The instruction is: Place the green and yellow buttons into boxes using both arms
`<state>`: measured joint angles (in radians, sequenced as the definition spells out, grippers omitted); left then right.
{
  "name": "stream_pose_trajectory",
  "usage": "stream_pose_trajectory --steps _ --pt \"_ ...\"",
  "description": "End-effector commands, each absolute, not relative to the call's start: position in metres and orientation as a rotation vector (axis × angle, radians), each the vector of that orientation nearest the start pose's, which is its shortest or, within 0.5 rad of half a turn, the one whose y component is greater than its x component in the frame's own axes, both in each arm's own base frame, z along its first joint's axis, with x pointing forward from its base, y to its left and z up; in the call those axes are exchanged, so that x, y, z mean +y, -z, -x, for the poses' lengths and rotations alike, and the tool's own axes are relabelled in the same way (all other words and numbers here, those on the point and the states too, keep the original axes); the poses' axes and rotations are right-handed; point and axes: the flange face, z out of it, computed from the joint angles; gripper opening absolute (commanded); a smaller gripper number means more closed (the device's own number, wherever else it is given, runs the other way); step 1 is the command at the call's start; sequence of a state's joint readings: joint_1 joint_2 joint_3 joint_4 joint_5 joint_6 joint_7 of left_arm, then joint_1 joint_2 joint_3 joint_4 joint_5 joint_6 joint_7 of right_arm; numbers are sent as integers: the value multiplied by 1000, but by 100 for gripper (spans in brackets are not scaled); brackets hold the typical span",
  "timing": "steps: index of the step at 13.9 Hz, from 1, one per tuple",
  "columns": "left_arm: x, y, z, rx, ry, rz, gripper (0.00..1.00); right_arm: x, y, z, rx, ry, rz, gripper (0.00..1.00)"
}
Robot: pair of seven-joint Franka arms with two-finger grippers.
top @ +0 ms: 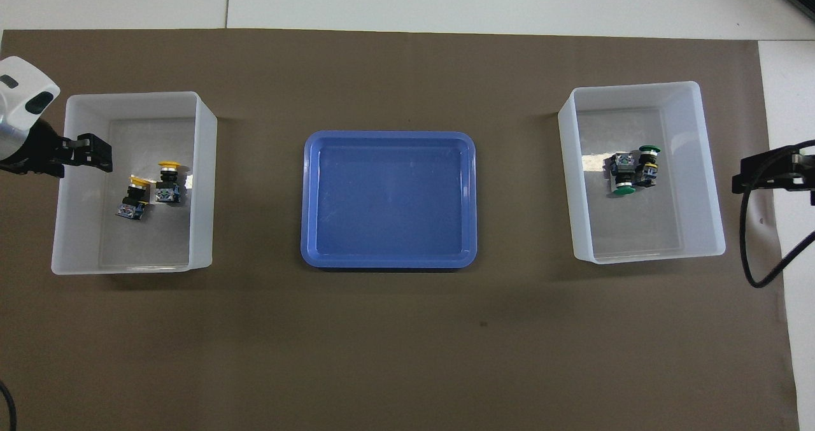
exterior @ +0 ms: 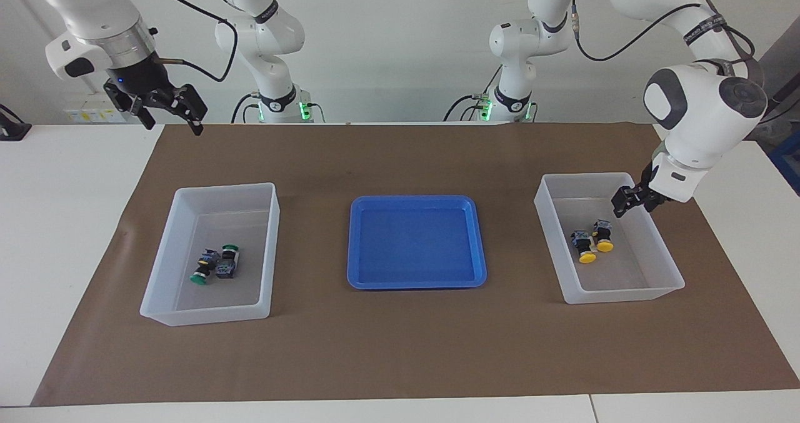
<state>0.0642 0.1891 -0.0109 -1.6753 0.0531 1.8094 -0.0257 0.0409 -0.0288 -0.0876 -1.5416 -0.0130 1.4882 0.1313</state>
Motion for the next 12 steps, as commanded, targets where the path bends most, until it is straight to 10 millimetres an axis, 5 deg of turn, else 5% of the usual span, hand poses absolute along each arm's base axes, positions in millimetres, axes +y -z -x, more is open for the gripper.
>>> stream_pose_trajectory --steps 1,6,9,12 --pt "15 -518 -615 -44 -199 3088 77 -28 -648 -529 249 -51 3123 100" --pt "-28 -561 -587 59 -267 3079 78 -28 -648 -529 249 -51 3123 100" --pt "-42 -598 -554 102 -255 3080 83 -28 -648 -529 249 -51 3123 100" --pt "-52 -586 -534 138 -303 3069 89 -28 -648 -529 249 -51 3123 100"
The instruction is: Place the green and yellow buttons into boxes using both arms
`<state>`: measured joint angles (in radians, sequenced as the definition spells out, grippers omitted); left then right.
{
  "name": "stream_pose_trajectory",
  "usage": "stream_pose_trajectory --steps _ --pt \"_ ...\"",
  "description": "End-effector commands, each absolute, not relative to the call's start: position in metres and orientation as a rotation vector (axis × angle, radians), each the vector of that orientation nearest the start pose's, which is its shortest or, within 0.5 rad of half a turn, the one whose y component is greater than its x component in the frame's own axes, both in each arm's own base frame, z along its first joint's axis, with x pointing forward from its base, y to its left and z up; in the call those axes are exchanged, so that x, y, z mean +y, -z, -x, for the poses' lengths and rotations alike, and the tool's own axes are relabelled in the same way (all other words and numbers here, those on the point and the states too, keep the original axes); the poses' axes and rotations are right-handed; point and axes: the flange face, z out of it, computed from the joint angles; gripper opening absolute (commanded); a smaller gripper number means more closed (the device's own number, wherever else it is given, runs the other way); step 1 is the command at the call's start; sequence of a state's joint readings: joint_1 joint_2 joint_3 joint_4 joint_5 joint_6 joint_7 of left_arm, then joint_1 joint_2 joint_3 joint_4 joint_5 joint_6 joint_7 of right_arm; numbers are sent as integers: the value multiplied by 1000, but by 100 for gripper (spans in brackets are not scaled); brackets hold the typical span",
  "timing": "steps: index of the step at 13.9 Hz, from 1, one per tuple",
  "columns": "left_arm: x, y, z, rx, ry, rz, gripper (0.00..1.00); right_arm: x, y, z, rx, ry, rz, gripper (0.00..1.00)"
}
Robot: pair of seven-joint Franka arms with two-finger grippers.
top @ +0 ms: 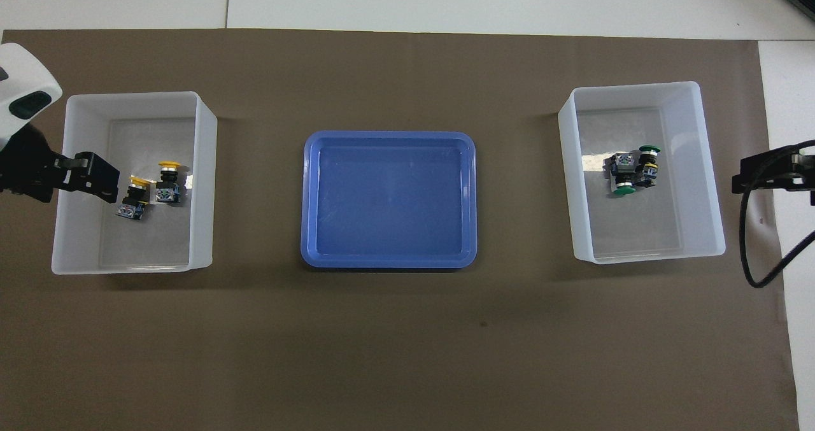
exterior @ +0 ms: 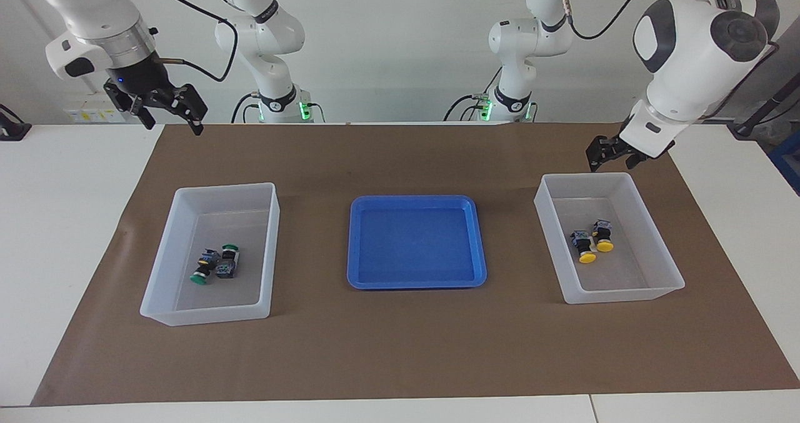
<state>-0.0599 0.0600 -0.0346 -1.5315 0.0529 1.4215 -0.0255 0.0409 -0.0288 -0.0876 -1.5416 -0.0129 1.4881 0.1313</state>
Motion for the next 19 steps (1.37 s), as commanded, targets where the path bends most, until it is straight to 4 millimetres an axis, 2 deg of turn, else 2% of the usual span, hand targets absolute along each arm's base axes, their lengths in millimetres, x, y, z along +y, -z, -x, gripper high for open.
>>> stream_pose_trajectory --steps 1,3,4,8,15,17,19 --pt "-50 -581 -529 145 -301 3069 89 -28 -648 -529 249 -51 3123 100" --pt "-45 -574 -531 132 -224 3079 92 -28 -648 -529 249 -51 3123 100" --pt "-46 -576 -534 133 -182 3083 99 -28 -648 -529 249 -51 3123 100" --pt "-42 -594 -545 114 -16 3097 100 -28 -648 -529 249 -51 3123 100" --pt "-42 -601 -549 110 30 3127 100 -28 -648 -529 249 -51 3123 100" --pt "-29 -602 -549 50 27 3197 100 -28 -648 -529 249 -51 3123 100" --pt "-28 -603 -549 44 30 3204 100 -28 -648 -529 249 -51 3123 100"
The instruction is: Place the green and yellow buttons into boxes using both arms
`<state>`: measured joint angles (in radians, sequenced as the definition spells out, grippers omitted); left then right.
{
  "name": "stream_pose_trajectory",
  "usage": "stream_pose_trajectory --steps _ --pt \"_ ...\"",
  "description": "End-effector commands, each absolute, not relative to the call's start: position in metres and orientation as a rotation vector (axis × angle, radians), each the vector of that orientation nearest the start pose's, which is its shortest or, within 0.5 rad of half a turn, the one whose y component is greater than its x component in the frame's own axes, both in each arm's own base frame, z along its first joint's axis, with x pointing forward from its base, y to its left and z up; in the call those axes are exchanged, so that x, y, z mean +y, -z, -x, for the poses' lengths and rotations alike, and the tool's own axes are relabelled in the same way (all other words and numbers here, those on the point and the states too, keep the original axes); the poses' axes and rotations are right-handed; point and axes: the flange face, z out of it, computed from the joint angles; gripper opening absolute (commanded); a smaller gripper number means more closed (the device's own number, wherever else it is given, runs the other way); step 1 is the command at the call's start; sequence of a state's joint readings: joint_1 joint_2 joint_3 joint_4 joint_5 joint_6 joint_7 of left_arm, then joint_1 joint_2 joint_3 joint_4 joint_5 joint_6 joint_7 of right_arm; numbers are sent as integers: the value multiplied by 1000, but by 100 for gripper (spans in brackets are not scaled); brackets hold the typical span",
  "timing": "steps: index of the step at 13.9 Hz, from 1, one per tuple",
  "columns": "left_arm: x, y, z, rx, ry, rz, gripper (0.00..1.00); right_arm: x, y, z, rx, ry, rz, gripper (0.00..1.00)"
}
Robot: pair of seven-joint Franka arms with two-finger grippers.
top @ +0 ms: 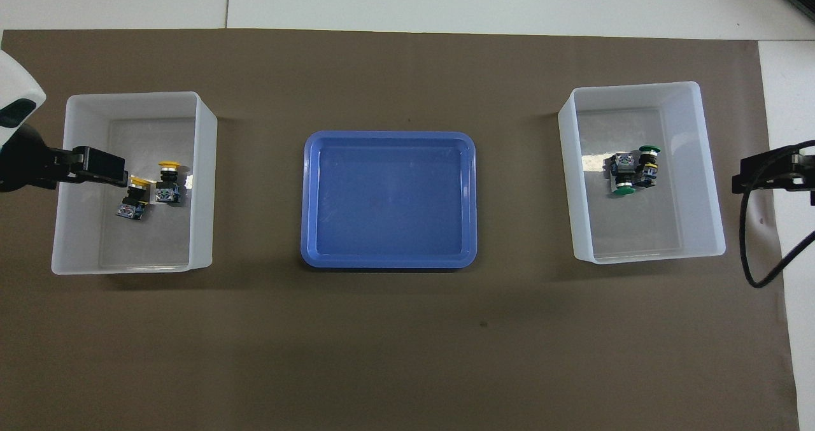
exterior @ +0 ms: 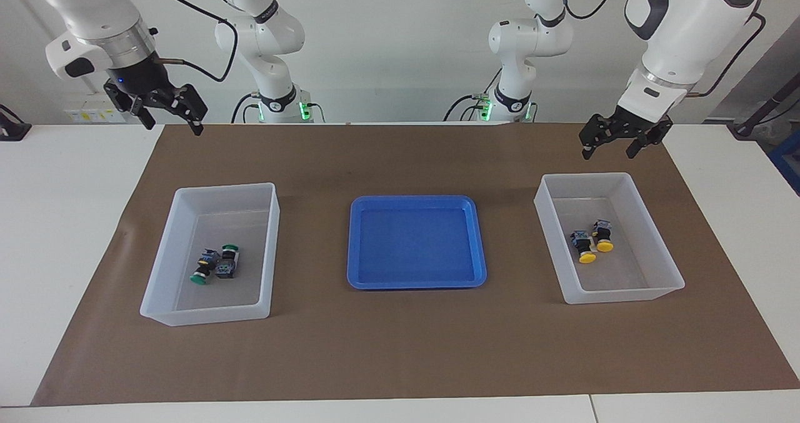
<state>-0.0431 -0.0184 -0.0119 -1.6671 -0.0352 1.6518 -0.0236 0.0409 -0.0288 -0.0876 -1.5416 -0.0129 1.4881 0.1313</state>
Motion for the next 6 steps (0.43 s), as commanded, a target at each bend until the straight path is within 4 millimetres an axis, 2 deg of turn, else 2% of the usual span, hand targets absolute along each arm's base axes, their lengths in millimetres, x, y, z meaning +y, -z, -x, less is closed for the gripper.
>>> stream_pose_trajectory --steps 1,6 --pt "-28 -603 -549 44 32 3204 100 -28 -648 -529 249 -51 3123 100" --pt "-30 -607 -550 50 47 3196 100 -28 -648 -529 249 -51 3123 100"
